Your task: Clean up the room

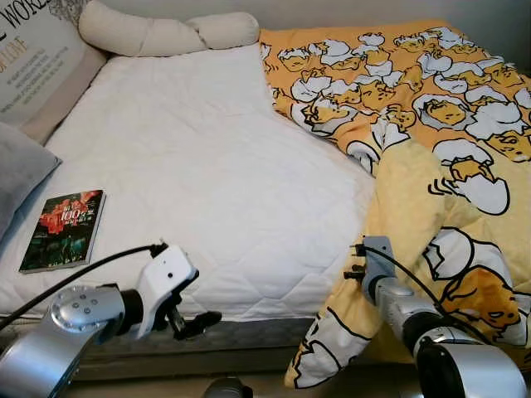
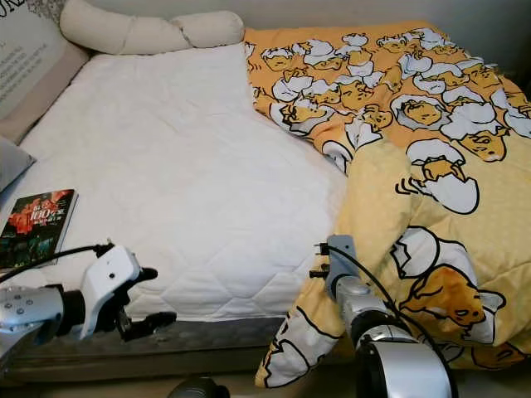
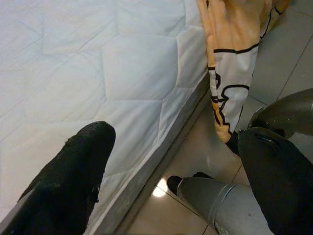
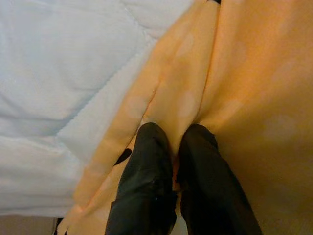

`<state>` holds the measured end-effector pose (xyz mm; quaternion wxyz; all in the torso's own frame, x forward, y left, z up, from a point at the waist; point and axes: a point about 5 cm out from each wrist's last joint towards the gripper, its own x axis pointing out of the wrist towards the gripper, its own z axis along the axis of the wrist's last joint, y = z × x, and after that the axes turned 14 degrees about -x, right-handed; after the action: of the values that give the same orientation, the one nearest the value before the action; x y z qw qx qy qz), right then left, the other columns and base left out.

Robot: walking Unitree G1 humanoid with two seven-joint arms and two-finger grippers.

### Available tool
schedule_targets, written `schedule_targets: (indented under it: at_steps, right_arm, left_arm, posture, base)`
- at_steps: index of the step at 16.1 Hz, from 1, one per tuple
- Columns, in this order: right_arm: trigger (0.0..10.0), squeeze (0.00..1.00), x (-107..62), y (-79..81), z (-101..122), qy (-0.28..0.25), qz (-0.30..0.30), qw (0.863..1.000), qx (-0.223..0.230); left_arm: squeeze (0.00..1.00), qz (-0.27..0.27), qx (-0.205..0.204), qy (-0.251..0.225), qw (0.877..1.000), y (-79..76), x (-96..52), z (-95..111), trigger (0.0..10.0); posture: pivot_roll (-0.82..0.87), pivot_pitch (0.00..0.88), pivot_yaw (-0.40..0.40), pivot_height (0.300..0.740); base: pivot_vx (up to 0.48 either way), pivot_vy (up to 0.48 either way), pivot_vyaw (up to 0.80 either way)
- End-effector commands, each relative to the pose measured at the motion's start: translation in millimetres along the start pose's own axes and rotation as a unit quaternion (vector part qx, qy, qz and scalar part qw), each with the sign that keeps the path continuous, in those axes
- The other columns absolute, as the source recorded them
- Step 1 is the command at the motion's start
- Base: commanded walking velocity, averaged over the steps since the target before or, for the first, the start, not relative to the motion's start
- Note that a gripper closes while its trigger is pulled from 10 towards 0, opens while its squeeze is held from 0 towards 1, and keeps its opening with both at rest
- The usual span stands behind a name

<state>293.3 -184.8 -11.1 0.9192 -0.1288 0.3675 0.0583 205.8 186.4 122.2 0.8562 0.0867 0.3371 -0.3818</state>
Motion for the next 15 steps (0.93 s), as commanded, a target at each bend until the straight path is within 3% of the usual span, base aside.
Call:
schedule_targets:
  at_steps: [1,6,8,9,12,13,14,15]
  right_arm:
    - [0.0,0.00,-0.1,-2.8,8,-0.022,0.010,1.000,0.001]
    - [0.0,0.00,-3.6,10.5,9,-0.064,0.150,0.984,-0.070]
    - [0.0,0.00,-14.6,27.0,-4,-0.099,0.313,0.936,-0.124]
    - [0.0,0.00,-18.6,30.7,-10,-0.101,0.354,0.920,-0.135]
    - [0.0,0.00,-51.6,48.4,-69,-0.061,0.548,0.808,-0.209]
    - [0.0,0.00,-58.0,47.0,-88,-0.034,0.572,0.789,-0.223]
    - [0.0,0.00,-60.9,46.5,-97,-0.022,0.577,0.783,-0.230]
    - [0.0,0.00,-59.2,46.9,-105,-0.018,0.536,0.809,-0.240]
  left_arm:
    - [0.00,0.008,0.006,0.003,1.000,4.1,-0.3,1,10.0]
    - [0.00,0.017,0.006,-0.006,1.000,9.0,5.5,4,10.0]
    - [0.00,0.018,0.005,-0.009,1.000,9.3,7.9,3,10.0]
    - [0.00,0.018,0.005,-0.009,1.000,9.1,8.4,3,10.0]
    - [0.00,0.019,0.004,-0.012,1.000,10.4,9.2,2,10.0]
    - [0.00,0.021,0.004,-0.013,1.000,11.1,9.9,2,10.0]
    - [0.00,0.023,0.003,-0.014,1.000,11.3,10.1,2,10.0]
    - [0.00,0.025,0.001,-0.016,1.000,10.7,9.3,1,10.0]
  posture:
    - [0.31,0.000,0.092,0.740]
    - [0.28,0.000,0.086,0.740]
    - [0.27,0.000,0.082,0.740]
    - [0.27,0.000,0.080,0.740]
    - [0.26,0.000,0.069,0.740]
    - [0.27,0.000,0.066,0.740]
    - [0.27,0.000,0.057,0.740]
    - [0.27,0.000,0.055,0.740]
  base:
    - [0.000,0.000,0.00]
    - [0.000,0.000,0.00]
    - [0.000,0.000,0.00]
    - [0.000,0.000,0.00]
    - [0.000,0.000,0.00]
    - [0.000,0.000,0.00]
    - [0.000,0.000,0.00]
    - [0.000,0.000,0.00]
